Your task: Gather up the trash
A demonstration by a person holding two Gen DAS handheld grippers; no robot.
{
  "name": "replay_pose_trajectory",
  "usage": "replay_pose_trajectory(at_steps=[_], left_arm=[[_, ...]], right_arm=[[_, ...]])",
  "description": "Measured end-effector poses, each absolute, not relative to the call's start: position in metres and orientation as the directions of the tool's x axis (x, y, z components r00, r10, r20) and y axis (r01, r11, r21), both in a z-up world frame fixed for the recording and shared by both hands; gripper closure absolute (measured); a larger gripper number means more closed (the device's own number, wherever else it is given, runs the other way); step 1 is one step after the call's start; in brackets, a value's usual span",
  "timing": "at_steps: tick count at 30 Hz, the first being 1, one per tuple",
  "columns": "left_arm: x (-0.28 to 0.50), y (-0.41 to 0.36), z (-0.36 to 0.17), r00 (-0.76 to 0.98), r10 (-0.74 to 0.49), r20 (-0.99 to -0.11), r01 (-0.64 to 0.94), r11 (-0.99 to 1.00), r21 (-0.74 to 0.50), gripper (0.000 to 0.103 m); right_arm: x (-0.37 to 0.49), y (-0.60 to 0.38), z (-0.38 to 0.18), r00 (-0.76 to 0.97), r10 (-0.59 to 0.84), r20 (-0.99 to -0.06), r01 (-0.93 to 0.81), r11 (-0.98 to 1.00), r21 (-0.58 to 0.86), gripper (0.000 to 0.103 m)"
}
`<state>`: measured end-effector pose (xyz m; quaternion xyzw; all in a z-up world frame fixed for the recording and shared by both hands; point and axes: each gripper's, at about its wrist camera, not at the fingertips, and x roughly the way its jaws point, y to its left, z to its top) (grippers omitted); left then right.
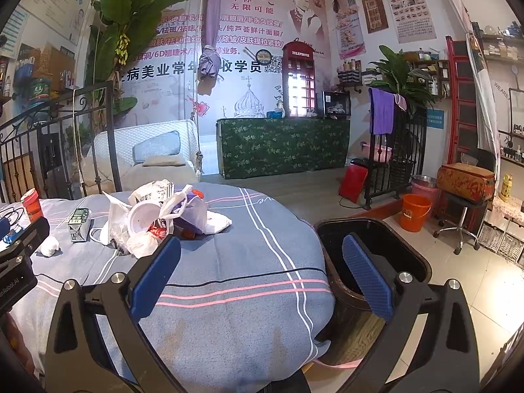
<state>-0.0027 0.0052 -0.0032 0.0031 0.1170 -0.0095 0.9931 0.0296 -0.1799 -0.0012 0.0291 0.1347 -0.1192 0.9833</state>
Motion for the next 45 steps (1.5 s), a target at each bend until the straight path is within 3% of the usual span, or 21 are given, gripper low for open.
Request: replay_pose_trajectory(at_steps=[45], left_arm=[[-0.0028, 0.0012, -0.0057, 0.971, -0.02, -0.24, 0.022, 1.0, 0.006, 0.006]], right_arm=[[0.0287, -0.183, -0.0034, 0.935, -0.221, -0.279, 0.24, 0.97, 0.037, 0.005]])
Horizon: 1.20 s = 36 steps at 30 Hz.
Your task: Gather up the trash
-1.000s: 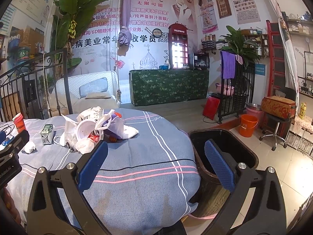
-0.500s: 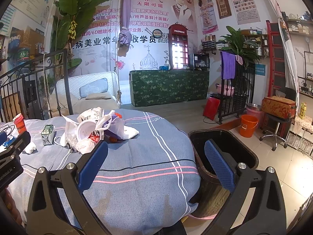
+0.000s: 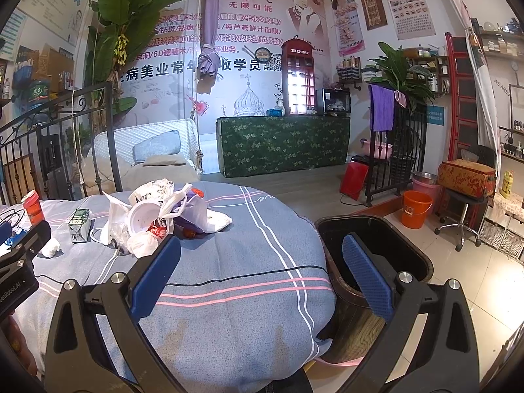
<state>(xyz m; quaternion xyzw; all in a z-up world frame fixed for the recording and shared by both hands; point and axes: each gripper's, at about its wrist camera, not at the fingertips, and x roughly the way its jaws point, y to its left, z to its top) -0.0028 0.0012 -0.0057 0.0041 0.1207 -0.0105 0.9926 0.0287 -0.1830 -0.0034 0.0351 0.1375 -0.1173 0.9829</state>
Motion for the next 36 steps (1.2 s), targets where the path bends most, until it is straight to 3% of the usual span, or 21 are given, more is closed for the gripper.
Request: replay_pose_trajectory(at_steps=[25, 30, 36], left_arm=[[0.001, -0.004, -0.023, 0.963, -0.028, -0.268, 0.031, 1.0, 0.005, 0.006], [0.014, 0.002, -0.027, 0.938, -0.055, -0.342, 0.055, 0.998, -0.01, 0.006], [0.041, 0.026, -0.045, 0.864, -0.063, -0.5, 0.039, 0.998, -0.057, 0.006]], right_arm=[[0.035, -0.184, -0.005, 0.927, -0.214, -0.307, 0.236, 0.971, 0.036, 0.005], [0.051, -0.181, -0.015, 0.919, -0.154, -0.362, 0.172, 0.985, 0.019, 0.005], [0.084, -0.17, -0.027, 0.888, -0.092, -0.45, 0.088, 0.996, -0.03, 0.005]])
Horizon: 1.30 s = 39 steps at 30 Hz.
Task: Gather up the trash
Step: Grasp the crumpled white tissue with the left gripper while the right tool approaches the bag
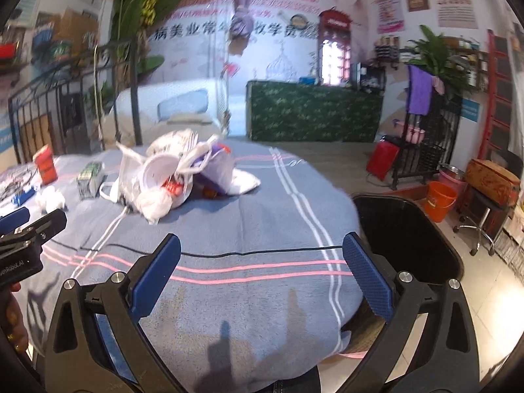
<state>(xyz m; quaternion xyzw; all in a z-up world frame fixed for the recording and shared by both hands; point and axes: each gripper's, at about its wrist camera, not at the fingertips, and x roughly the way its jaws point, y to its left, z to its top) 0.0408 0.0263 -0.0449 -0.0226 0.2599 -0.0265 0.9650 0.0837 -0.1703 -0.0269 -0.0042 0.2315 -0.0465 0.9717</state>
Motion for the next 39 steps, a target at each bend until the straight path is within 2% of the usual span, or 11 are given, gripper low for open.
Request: replay_pose_trajectory(at_steps=[11, 14, 18, 25, 28, 32, 34, 36, 39], left_arm=[[0.077, 0.076, -0.04, 0.807, 0.031, -0.59, -0.061, 0.998, -0.031, 0.006], [0.097, 0.095, -0.039, 0.791, 0.069, -0.608, -0.083, 0.997, 0.005, 0.006], [0.133, 0.123, -0.042, 0.742, 0.094, -0.664, -0.127, 0.992, -0.002, 0.006], [0.18, 0.152, -0.048, 0.695, 0.162, -0.701, -0.22, 0.975, 0.007, 0.009], [0.199, 0.164, -0.057, 0.654, 0.183, -0.734, -0.255, 0.967, 0.013, 0.018], [0.213, 0.176, -0.069, 0.616, 0.197, -0.763, -0.278, 0.96, 0.023, 0.038], [0.215, 0.179, -0.071, 0.616, 0.19, -0.765, -0.286, 0.958, 0.008, 0.042], [0.215, 0.178, -0.072, 0.608, 0.203, -0.767, -0.293, 0.956, 0.02, 0.052], [0.215, 0.178, -0.075, 0.602, 0.223, -0.766, -0.3, 0.953, 0.042, 0.062]], right_arm=[[0.16, -0.132, -0.048, 0.74, 0.078, -0.669, -0.079, 0.996, 0.029, 0.006], [0.173, -0.125, -0.05, 0.715, 0.11, -0.69, -0.098, 0.994, 0.057, 0.006], [0.183, -0.119, -0.047, 0.711, 0.111, -0.694, -0.105, 0.993, 0.052, 0.006], [0.19, -0.107, -0.047, 0.699, 0.127, -0.704, -0.133, 0.99, 0.047, 0.006], [0.192, -0.105, -0.049, 0.693, 0.128, -0.71, -0.136, 0.99, 0.046, 0.006], [0.197, -0.101, -0.045, 0.695, 0.133, -0.707, -0.145, 0.988, 0.044, 0.006], [0.201, -0.1, -0.045, 0.691, 0.137, -0.709, -0.148, 0.988, 0.046, 0.006], [0.205, -0.099, -0.045, 0.686, 0.146, -0.713, -0.145, 0.987, 0.063, 0.006], [0.211, -0.098, -0.046, 0.678, 0.155, -0.719, -0.142, 0.987, 0.079, 0.006]])
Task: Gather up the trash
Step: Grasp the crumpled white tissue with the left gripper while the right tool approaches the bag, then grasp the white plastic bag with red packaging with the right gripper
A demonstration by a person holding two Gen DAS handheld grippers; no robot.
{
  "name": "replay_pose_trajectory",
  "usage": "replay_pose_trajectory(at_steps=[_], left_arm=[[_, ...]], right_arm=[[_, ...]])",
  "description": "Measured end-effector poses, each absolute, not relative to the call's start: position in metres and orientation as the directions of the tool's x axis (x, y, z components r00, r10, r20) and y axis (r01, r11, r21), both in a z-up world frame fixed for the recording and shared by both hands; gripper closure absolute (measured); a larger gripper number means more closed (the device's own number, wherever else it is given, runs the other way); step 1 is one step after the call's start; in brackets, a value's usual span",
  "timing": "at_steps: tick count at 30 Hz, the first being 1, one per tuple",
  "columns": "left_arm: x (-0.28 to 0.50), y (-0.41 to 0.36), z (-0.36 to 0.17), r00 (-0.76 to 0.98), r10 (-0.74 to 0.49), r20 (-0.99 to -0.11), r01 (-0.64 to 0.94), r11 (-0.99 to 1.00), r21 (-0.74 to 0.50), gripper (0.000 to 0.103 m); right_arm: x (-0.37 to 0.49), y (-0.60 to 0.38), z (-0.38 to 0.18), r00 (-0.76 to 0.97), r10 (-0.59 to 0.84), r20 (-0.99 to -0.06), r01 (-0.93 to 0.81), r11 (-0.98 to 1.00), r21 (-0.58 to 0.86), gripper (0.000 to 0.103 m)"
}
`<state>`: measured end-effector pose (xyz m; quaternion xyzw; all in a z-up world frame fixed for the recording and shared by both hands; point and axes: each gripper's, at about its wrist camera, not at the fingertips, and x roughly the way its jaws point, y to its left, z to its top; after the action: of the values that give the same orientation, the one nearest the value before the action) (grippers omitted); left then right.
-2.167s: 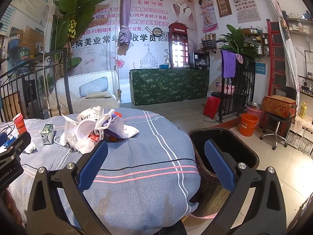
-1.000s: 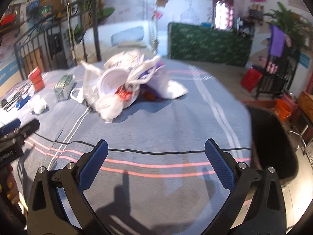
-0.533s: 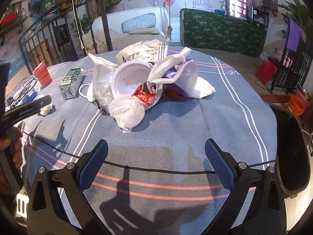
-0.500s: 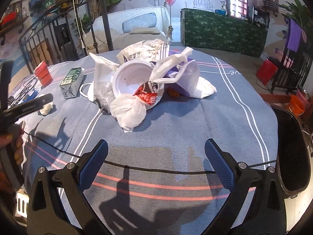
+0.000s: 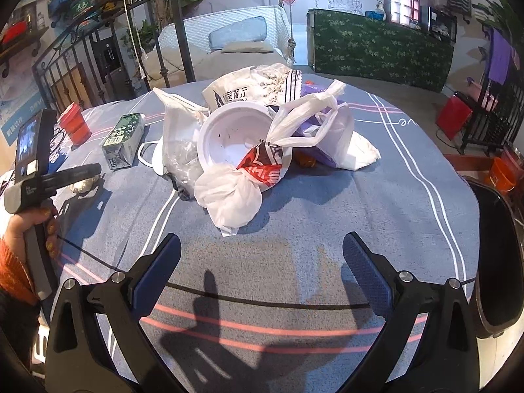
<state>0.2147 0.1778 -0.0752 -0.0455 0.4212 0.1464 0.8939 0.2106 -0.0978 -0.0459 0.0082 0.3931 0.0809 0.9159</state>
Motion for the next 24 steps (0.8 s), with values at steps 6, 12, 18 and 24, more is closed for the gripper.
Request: replay_pose_trajectory(at_steps=[6, 12, 18, 24], left_arm=[[0.207, 0.185, -0.073, 0.624, 0.205, -0.755, -0.32, 0.947, -0.007, 0.069], [0.201, 0.186, -0.071, 0.644, 0.199, -0.738, -0.331, 0.943, -0.035, 0.074], [0.194, 0.182, -0.065, 0.665, 0.181, -0.725, -0.32, 0.946, -0.057, 0.076], [0.176, 0.156, -0.048, 0.719, 0.139, -0.682, -0.255, 0.964, -0.073, 0.076]], right_arm=[[0.218, -0.091, -0.048, 0.666, 0.169, -0.727, -0.15, 0.984, 0.092, 0.006], [0.218, -0.09, -0.05, 0.659, 0.174, -0.731, -0.149, 0.984, 0.1, 0.006], [0.22, -0.093, -0.048, 0.67, 0.173, -0.722, -0.143, 0.984, 0.103, 0.006], [0.231, -0.091, -0.046, 0.665, 0.208, -0.717, -0.154, 0.978, 0.141, 0.006]])
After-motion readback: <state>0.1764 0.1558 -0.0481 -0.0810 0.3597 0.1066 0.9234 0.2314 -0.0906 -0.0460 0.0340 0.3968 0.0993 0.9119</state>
